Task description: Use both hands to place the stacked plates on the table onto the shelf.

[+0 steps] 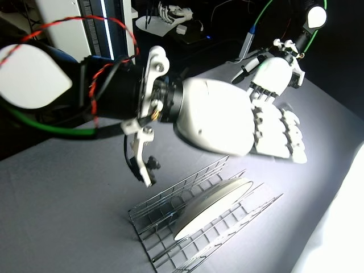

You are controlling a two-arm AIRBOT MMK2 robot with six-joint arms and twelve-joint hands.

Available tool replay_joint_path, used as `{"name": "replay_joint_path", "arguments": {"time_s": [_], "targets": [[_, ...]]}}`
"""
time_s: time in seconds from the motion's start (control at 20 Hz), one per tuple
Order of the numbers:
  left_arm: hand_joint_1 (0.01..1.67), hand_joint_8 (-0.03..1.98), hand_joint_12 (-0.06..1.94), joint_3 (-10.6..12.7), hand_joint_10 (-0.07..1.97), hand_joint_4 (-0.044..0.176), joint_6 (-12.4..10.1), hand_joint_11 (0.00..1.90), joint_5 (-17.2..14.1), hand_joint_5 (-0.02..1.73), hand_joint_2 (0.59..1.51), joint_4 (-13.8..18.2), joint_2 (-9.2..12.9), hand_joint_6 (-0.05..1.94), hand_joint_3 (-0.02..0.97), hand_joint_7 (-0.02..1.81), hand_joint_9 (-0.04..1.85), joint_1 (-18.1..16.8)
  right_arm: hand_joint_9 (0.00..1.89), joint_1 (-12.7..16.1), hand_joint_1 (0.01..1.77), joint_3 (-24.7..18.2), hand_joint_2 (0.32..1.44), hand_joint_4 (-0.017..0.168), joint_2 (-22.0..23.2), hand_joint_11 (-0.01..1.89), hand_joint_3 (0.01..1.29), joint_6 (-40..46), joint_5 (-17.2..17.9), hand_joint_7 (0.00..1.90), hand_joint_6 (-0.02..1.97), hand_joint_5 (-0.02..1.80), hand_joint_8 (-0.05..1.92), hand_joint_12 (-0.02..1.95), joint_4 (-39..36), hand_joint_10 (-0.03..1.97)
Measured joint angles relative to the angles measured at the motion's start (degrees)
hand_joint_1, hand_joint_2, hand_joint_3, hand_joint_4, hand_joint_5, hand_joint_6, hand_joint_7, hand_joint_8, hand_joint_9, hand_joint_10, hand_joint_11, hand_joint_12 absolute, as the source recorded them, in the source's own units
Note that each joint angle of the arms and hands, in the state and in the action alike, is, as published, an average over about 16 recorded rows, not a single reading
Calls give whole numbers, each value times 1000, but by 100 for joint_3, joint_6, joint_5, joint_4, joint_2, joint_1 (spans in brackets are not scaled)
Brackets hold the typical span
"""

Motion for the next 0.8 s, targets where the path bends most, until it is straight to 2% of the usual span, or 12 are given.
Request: {"name": "replay_joint_path", "arguments": {"time_s": [0.2, 0.4, 0.6, 0.8], "targets": [[14, 15, 191, 33, 7, 2, 76, 14, 100, 117, 1188, -109, -60, 6, 12, 124, 100, 139, 14, -287, 517, -104, 778, 3, -14, 20, 12, 26, 644, 21, -7, 16, -14, 18, -882, 1], [14, 14, 178, 69, 3, 2, 137, 14, 187, 115, 1189, -219, -105, 6, 12, 127, 101, 294, 12, -538, 479, -134, 764, 5, -2, 22, 12, 39, 1156, 21, -7, 19, -14, 18, -1450, 1], [15, 14, 152, 101, -2, 0, 176, 13, 276, 101, 1190, -347, -143, -2, 12, 122, 101, 480, 13, -695, 516, -122, 759, 5, 20, 21, 12, 48, 1565, 21, -7, 20, -15, 18, -1829, 1], [16, 12, 135, 110, -5, -3, 202, 11, 362, 89, 1192, -493, -170, -11, 12, 122, 101, 679, 14, -777, 585, -80, 751, 4, 39, 21, 12, 51, 1822, 21, -7, 21, -15, 18, -2020, 2]]}}
